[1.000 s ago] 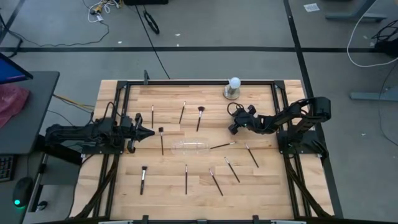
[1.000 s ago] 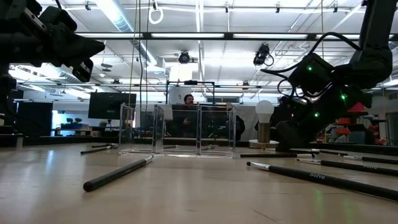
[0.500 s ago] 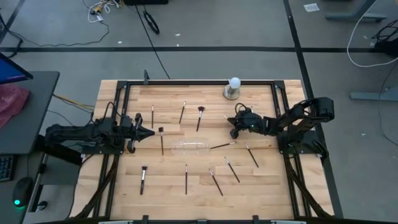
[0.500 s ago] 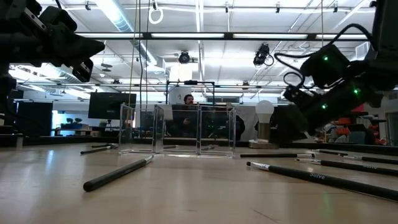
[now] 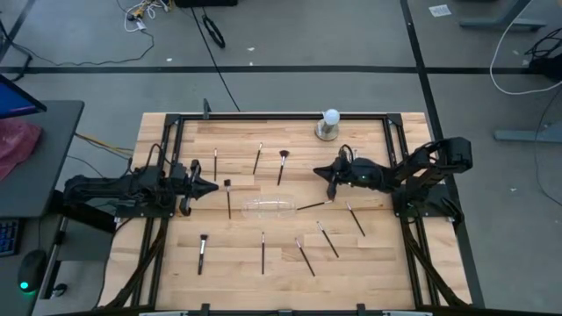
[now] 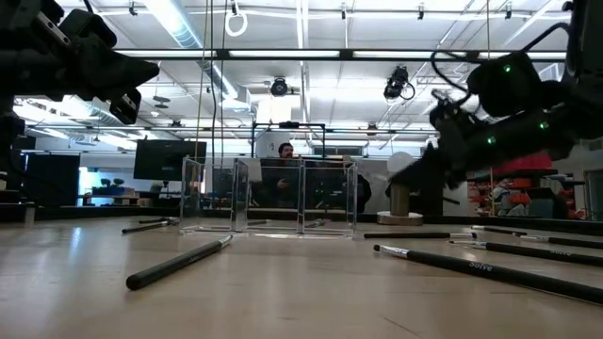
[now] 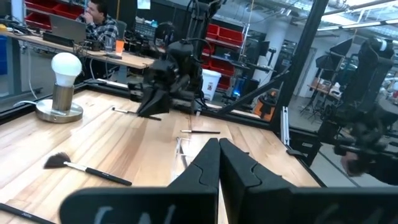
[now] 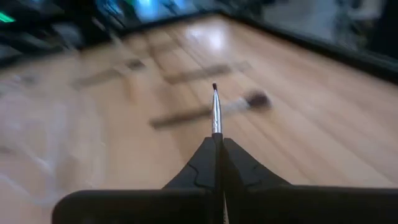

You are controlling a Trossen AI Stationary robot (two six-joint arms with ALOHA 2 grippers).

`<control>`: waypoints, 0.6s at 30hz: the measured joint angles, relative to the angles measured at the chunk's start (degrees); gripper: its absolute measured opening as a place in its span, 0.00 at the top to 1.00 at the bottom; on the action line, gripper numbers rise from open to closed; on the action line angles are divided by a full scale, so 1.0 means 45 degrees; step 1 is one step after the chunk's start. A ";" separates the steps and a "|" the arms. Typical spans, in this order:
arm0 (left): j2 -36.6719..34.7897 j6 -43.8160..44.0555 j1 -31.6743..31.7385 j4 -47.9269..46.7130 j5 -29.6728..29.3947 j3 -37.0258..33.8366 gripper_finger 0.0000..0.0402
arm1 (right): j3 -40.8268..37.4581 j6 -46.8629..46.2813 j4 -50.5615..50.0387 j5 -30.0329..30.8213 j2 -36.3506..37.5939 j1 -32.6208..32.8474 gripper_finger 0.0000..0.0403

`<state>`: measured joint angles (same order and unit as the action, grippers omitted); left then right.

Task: Put items in baskets/containers
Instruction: Put the liner brush into the transparent organizer

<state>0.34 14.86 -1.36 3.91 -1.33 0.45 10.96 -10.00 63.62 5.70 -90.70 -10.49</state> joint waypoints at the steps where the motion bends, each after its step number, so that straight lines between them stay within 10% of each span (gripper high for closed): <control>1: 0.0000 0.0066 0.0000 0.0013 -0.0008 -0.0003 0.99 | 0.0005 0.0000 0.0447 -0.0281 0.0005 0.0073 0.98; 18: 0.0576 -0.0267 -0.0001 0.2006 -0.1993 0.0000 0.99 | 0.3893 0.2345 0.0564 -0.2124 -0.0039 0.2347 0.98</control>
<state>2.93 13.66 -1.36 12.94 -10.30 0.45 28.48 0.55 66.16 -3.86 -90.87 0.07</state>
